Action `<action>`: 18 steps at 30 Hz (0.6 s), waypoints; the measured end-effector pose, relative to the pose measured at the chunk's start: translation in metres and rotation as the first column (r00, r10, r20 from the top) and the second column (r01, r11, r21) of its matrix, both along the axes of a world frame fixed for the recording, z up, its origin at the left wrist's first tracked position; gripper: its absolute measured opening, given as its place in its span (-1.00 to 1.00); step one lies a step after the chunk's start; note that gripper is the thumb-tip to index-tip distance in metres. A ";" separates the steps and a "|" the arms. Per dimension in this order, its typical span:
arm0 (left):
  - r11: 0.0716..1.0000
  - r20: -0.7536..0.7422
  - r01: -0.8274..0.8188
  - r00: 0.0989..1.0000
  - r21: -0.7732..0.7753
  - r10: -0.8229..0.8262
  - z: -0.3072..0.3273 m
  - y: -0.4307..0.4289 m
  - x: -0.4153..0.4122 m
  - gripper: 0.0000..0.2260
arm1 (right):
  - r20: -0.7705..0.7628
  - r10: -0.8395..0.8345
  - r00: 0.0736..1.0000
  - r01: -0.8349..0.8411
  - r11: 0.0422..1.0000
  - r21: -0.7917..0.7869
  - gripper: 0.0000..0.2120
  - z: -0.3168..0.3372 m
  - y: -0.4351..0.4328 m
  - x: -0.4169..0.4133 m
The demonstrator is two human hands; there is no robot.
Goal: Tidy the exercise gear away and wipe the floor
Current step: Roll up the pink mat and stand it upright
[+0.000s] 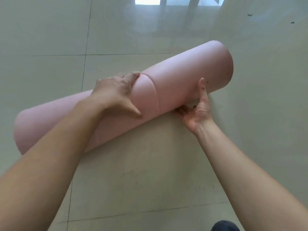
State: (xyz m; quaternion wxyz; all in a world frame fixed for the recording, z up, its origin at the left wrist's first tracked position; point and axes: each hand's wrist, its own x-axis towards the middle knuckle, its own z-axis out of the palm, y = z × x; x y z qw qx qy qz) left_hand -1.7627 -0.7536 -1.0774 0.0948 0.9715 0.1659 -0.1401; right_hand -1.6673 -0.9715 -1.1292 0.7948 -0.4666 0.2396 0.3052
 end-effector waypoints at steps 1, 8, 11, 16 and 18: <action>1.000 -0.024 -0.002 1.000 -0.006 0.002 0.000 -0.002 -0.002 0.11 | -0.010 0.006 1.000 -0.005 1.000 0.005 -0.44 -0.002 0.002 -0.001; 0.974 0.110 -0.177 0.975 -0.144 0.194 0.015 0.001 0.004 -0.25 | 0.004 0.064 0.998 -0.064 0.997 -0.041 -0.53 0.022 0.015 0.003; 0.924 0.296 -0.223 0.901 -0.309 0.316 0.046 0.018 0.022 -0.41 | 0.096 0.171 0.981 -0.169 0.985 -0.021 -0.60 0.057 0.025 0.011; 0.699 0.387 -0.136 0.751 -0.702 0.535 0.133 0.022 0.047 -0.47 | 0.378 0.413 0.829 -0.383 0.911 -0.154 -0.38 0.149 0.056 0.030; 0.693 0.444 -0.101 0.700 -0.714 0.559 0.176 0.022 0.044 -0.41 | 0.462 0.445 0.767 -0.382 0.896 -0.228 -0.21 0.192 0.066 0.035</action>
